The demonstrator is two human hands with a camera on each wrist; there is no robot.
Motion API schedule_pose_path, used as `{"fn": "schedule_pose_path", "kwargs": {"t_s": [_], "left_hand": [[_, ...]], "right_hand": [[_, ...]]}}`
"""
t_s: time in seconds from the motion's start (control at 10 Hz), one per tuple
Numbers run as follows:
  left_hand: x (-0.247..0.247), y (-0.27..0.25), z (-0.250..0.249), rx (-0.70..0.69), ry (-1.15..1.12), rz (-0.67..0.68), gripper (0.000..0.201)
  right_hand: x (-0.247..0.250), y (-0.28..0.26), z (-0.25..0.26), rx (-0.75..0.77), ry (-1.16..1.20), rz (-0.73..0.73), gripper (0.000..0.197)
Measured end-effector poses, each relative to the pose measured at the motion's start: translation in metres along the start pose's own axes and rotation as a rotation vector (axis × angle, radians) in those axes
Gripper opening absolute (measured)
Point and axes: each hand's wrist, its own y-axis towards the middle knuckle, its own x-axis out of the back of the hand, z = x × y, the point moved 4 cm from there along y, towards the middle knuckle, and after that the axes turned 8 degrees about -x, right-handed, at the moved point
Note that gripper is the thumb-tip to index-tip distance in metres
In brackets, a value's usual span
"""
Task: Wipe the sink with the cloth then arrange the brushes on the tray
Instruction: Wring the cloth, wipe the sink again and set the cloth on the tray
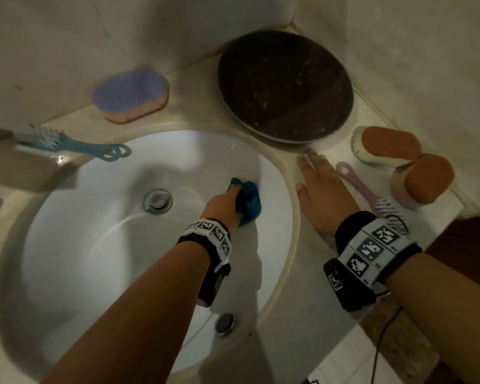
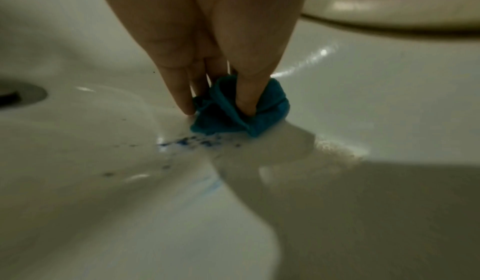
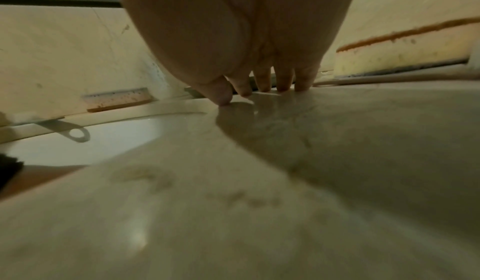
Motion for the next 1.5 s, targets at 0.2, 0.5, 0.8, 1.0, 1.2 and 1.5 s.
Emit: {"fn": "schedule_pose_path", "kwargs": {"t_s": [0.2, 0.5, 0.8, 1.0, 1.2, 1.5], "left_hand": [[0.002, -0.008, 0.016, -0.028, 0.066, 0.073, 0.065], [0.000, 0.004, 0.002, -0.145, 0.046, 0.023, 0.061], [0.043, 0.012, 0.011, -0.047, -0.225, -0.275, 0.044], [0.023, 0.022, -0.012, -0.085, -0.207, -0.298, 0.050], [0.003, 0.003, -0.015, -0.286, 0.029, -0.001, 0.052], [0.004, -0.019, 0.007, -0.333, 0.092, 0.235, 0.033]], "right_hand": [[0.000, -0.001, 0.001, -0.001, -0.009, -0.004, 0.060], [-0.001, -0.002, 0.001, 0.000, 0.012, -0.010, 0.059], [-0.001, -0.001, 0.001, -0.013, 0.011, -0.016, 0.060], [-0.003, 0.001, 0.001, -0.026, -0.006, -0.019, 0.061], [0.000, -0.002, 0.003, -0.026, -0.018, -0.005, 0.060], [-0.003, -0.001, 0.005, -0.031, -0.007, -0.044, 0.060]]}}
